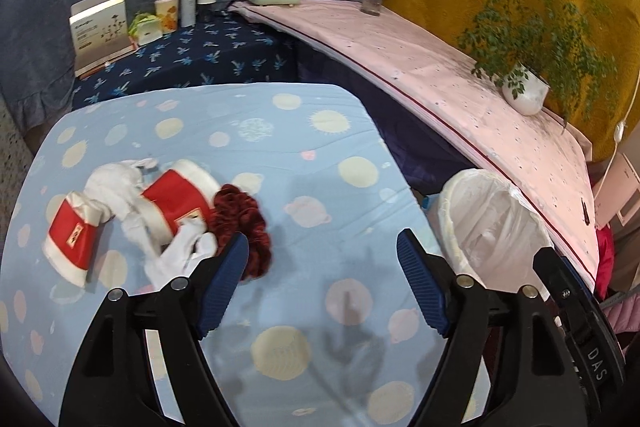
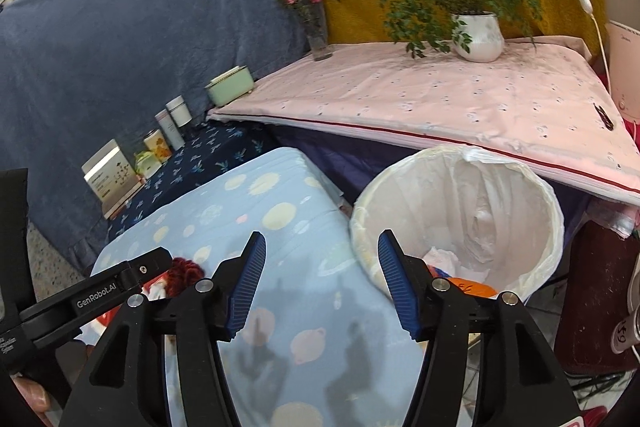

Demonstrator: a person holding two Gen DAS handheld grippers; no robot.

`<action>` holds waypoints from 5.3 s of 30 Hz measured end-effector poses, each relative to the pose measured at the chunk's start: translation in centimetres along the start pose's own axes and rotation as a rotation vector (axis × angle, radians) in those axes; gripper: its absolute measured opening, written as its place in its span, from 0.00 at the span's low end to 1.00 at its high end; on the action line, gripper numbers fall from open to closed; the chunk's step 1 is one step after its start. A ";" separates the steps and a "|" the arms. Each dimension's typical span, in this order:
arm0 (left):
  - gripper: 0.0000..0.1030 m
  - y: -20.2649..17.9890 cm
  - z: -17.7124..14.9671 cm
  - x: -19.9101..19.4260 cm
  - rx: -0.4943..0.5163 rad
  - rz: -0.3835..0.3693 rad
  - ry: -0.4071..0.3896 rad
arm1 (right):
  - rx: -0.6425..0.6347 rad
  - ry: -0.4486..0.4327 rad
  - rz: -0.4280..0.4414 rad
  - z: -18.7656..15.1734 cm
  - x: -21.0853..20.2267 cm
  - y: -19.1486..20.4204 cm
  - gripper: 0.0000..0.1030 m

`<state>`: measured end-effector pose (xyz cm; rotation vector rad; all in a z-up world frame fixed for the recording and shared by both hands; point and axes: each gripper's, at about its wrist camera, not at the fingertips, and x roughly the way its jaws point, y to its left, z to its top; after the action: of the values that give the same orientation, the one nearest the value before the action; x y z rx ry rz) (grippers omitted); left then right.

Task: Collect trash
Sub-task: 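Move both open tools from the bin back over the table, then grasp the red-trimmed white sock with the right tool while the left tool grasps the red-white paper cup, then carry the sock and paper cup over the white bin and open both tools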

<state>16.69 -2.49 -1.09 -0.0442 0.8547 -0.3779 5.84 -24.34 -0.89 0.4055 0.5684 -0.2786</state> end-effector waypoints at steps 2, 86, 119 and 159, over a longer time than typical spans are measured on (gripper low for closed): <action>0.71 1.3 -0.1 -0.3 -0.021 0.009 -0.004 | -0.021 0.007 0.011 -0.3 0.0 1.0 0.56; 0.05 8.6 -1.9 -4.2 -0.078 0.019 -0.008 | -0.192 0.040 0.214 -2.6 0.3 12.9 0.07; 0.05 -18.0 -1.9 1.8 0.350 -0.195 0.061 | 0.147 -0.057 -0.020 1.3 -1.5 -10.3 0.07; 0.40 -18.7 -1.6 9.6 0.302 -0.187 0.161 | 0.216 0.014 -0.102 1.1 4.9 -14.7 0.23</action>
<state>15.44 -23.02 -5.61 0.1893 0.9474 -0.6901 4.95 -38.47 -7.14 0.5881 0.5752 -0.4379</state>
